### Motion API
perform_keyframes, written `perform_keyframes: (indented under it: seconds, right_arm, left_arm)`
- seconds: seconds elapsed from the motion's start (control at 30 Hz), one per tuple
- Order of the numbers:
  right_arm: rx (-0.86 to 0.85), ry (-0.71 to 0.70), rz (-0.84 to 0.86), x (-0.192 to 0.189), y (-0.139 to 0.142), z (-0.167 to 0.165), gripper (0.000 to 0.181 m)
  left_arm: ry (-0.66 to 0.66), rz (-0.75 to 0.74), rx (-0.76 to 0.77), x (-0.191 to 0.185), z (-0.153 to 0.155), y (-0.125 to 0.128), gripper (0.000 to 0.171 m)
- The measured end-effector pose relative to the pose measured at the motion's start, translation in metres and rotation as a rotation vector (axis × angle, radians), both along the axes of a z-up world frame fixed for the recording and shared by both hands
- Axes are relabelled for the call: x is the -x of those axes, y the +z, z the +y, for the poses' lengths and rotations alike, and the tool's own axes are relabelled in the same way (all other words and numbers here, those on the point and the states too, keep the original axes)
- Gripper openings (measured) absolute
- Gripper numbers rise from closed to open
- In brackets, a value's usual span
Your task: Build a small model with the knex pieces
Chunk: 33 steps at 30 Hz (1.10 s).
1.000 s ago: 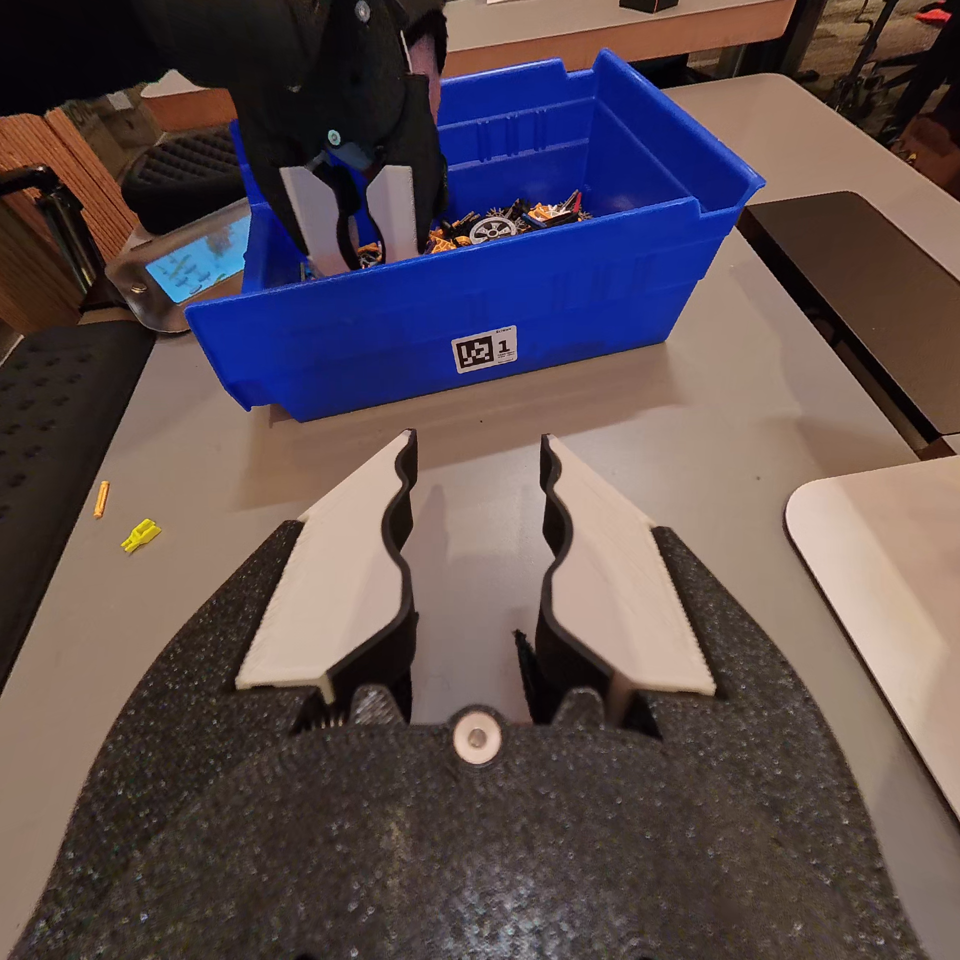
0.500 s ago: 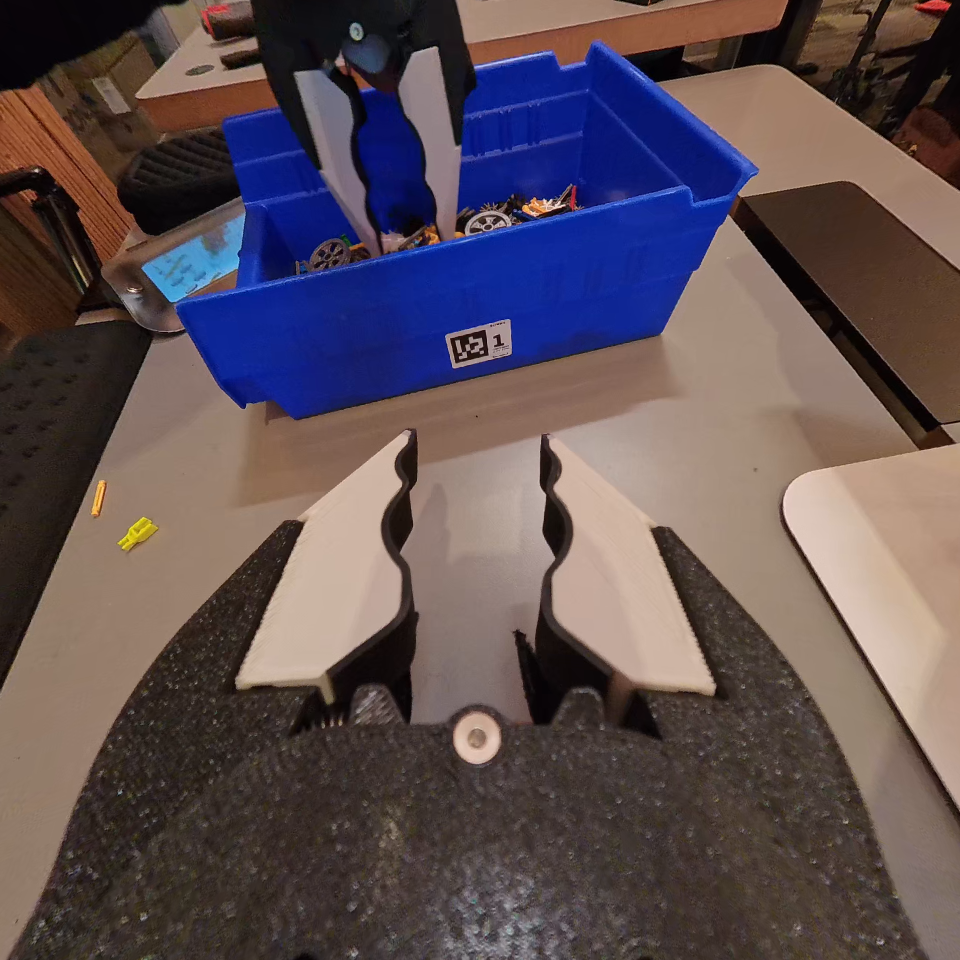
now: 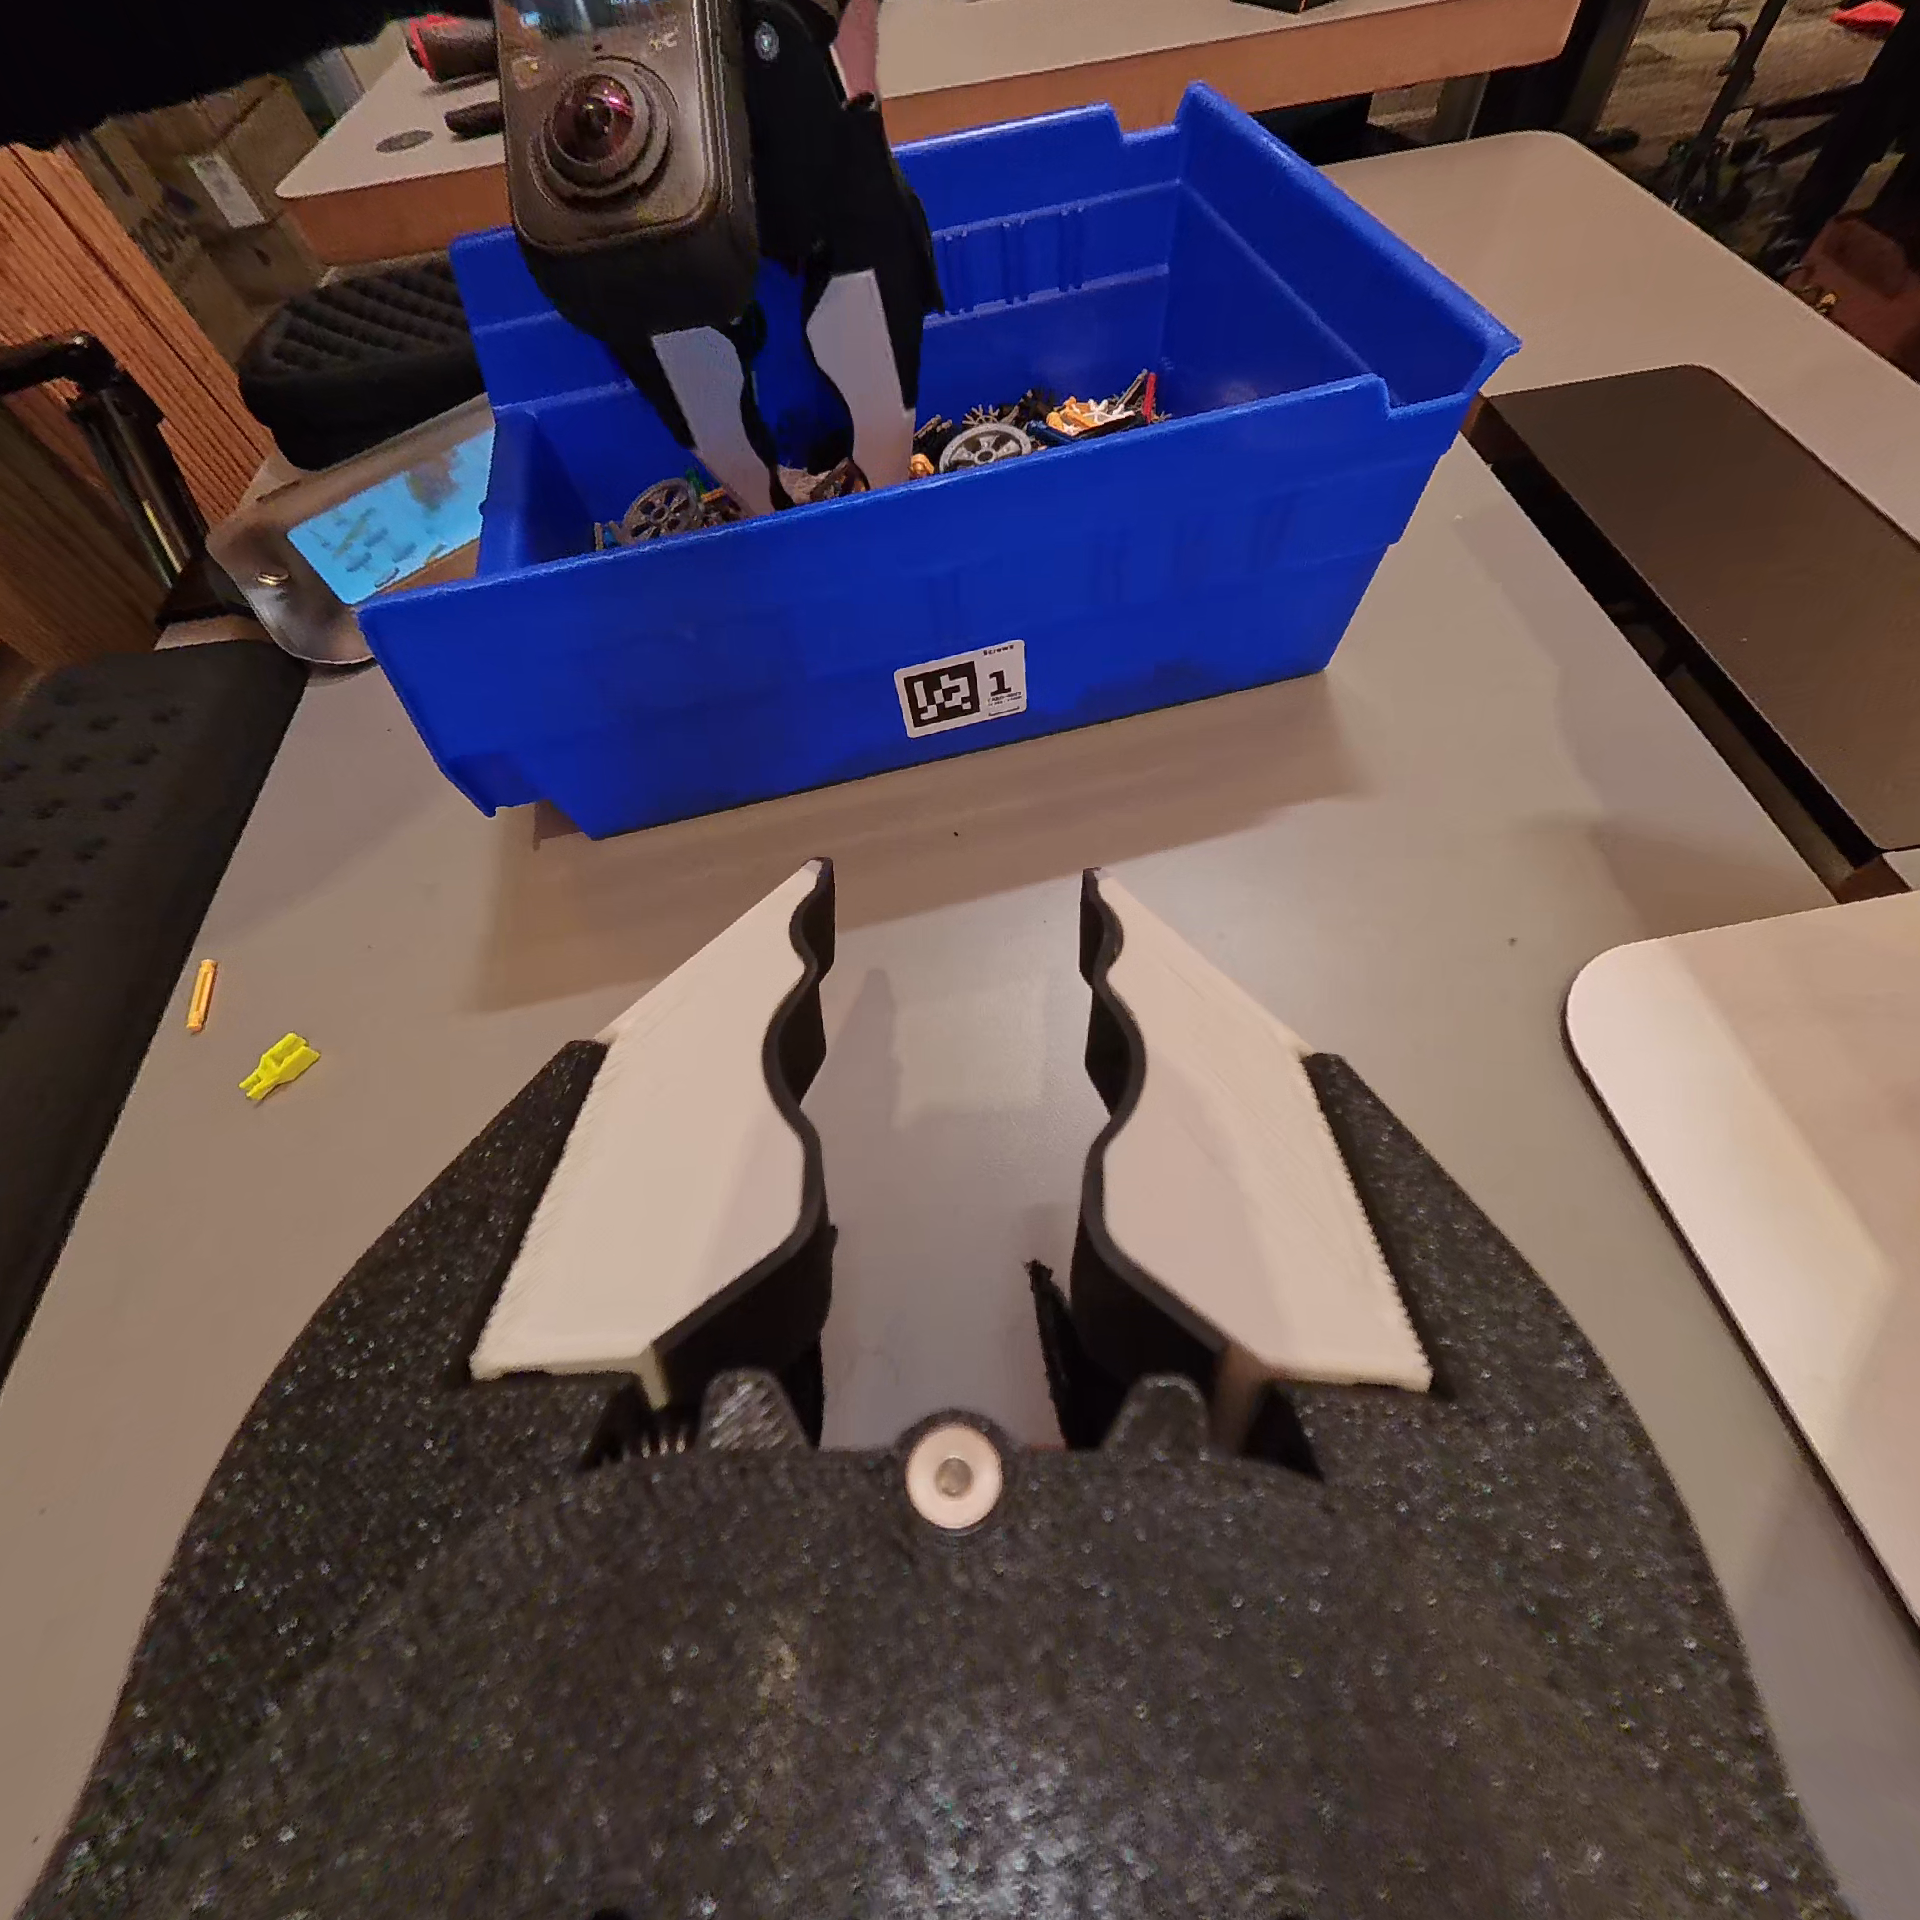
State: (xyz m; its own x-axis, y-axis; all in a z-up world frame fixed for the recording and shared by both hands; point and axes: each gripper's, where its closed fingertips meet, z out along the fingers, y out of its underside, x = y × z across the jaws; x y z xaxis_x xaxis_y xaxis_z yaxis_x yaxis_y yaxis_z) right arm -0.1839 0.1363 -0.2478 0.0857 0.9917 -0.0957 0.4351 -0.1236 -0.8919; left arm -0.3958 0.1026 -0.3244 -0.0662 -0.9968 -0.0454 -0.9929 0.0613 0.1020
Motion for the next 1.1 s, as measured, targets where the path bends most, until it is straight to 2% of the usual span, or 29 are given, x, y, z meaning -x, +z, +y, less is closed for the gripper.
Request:
perform_keyframes:
  seconds: [0.1, 0.23, 0.33, 0.47, 0.7, 0.87, 0.97, 1.1]
  right_arm:
    - [0.001, -0.002, 0.000, -0.001, 0.000, 0.001, 0.047]
    - [0.001, -0.004, -0.001, -0.001, 0.000, 0.001, 0.047]
    - [0.003, -0.007, 0.001, -0.003, 0.000, 0.003, 0.047]
    - [0.005, -0.011, 0.003, -0.004, 0.000, 0.004, 0.047]
    - [0.006, -0.010, 0.005, -0.004, 0.000, 0.004, 0.047]
    - [0.007, -0.007, 0.002, -0.003, -0.001, 0.003, 0.047]
    - [0.008, -0.007, 0.001, -0.003, -0.001, 0.003, 0.047]
    - [0.008, -0.006, 0.000, -0.003, -0.001, 0.003, 0.047]
  left_arm:
    - [-0.013, -0.019, -0.042, -0.011, 0.015, 0.000, 0.007]
    - [0.007, -0.133, -0.065, -0.038, 0.033, 0.008, 0.004]
    - [0.036, -0.217, -0.091, -0.054, 0.045, 0.025, 0.022]
    - [0.076, -0.201, -0.101, -0.042, 0.053, 0.042, 0.034]
    - [0.173, -0.098, -0.081, 0.007, 0.046, 0.054, 0.040]
    - [0.199, 0.024, -0.138, 0.044, 0.051, 0.055, 0.040]
    - [0.207, 0.108, -0.131, 0.056, 0.048, 0.053, 0.041]
    - [0.220, 0.217, -0.098, 0.067, 0.049, 0.037, 0.039]
